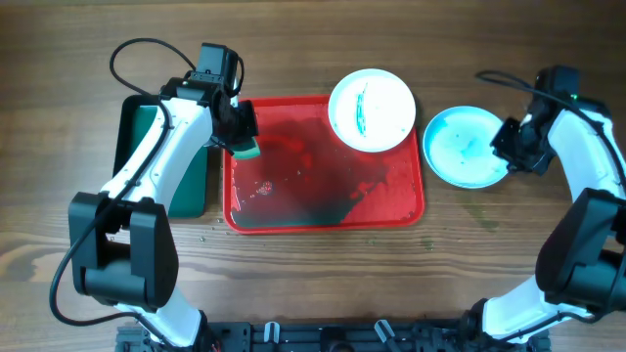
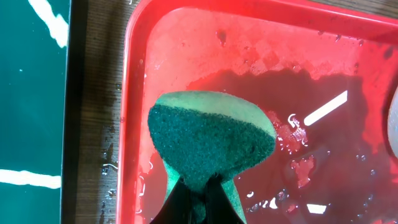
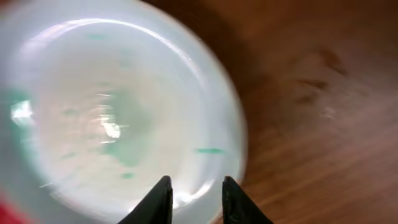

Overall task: Clean dirty plates on tray and stack at the side
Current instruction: 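Reach the right gripper to the last white plate and grasp it, then scrub the held plate with the sponge in the left gripper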

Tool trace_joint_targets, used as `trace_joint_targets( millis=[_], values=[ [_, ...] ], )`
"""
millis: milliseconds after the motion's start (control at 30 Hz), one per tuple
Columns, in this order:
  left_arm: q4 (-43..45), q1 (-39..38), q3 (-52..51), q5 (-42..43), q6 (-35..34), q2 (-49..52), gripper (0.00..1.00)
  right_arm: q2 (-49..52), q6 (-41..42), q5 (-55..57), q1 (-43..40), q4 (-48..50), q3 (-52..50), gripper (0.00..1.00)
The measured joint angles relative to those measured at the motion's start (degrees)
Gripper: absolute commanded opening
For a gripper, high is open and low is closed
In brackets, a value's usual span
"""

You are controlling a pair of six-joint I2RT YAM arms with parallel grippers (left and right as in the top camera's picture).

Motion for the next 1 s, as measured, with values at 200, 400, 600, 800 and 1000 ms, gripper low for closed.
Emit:
trace_joint_targets(
  millis=[200, 400, 600, 800, 1000],
  values=[
    [0.0, 0.0, 0.0, 0.0, 0.0, 0.0, 0.04, 0.0, -4.1, -10.4, 12.6, 10.4, 3.7, 0.44],
    [0.0, 0.0, 0.0, 0.0, 0.0, 0.0, 0.04, 3.9, 2.2, -6.2, 24.2, 14.5, 3.7, 0.42],
    [0.0, 0.0, 0.0, 0.0, 0.0, 0.0, 0.04, 10.3, 4.2, -4.4, 24.9, 14.4, 3.7, 0.36],
    [0.0, 0.0, 0.0, 0.0, 0.0, 0.0, 0.04, 11.0, 4.4, -4.3, 26.5, 14.0, 3.7, 0.11],
    [0.0, 0.0, 0.0, 0.0, 0.0, 0.0, 0.04, 11.0, 2.7, -4.3, 32.6, 8.3, 3.7, 0.04]
  ],
)
